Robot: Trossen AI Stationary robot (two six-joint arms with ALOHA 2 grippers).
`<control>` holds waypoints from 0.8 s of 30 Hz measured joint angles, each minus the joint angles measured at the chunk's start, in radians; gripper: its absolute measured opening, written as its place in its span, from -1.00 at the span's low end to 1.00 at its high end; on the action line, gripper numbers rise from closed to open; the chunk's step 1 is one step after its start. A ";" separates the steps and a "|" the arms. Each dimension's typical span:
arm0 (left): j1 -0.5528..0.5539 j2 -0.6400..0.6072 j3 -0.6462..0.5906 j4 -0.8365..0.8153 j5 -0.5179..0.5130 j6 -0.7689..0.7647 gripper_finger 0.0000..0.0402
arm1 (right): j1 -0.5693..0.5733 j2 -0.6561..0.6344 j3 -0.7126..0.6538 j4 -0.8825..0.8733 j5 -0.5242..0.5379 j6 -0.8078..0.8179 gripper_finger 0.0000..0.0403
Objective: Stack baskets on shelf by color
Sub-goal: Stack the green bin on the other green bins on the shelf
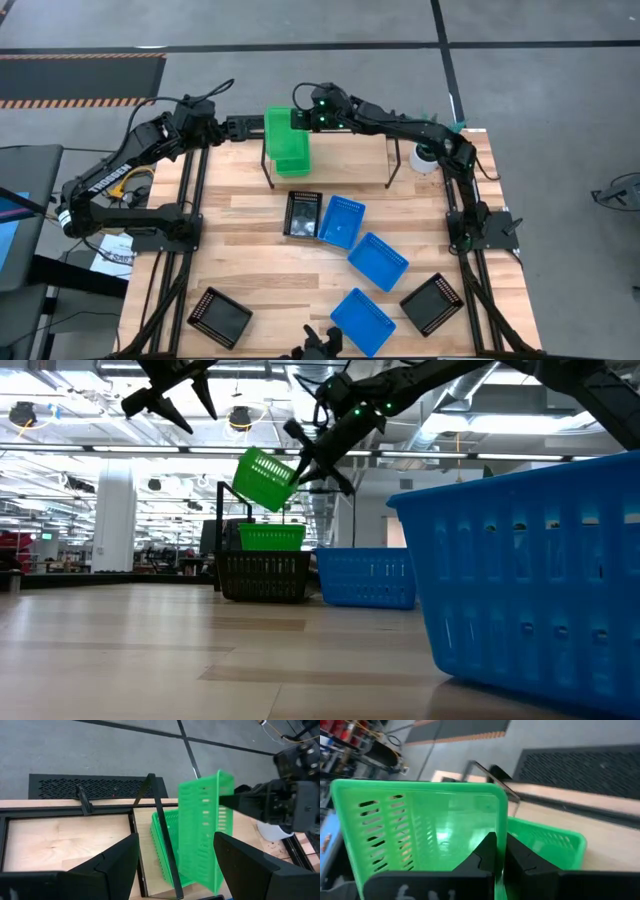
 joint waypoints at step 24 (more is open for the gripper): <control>0.000 0.000 0.000 0.001 -0.001 -0.003 0.22 | -0.004 0.037 -0.001 -0.163 0.026 0.092 -0.67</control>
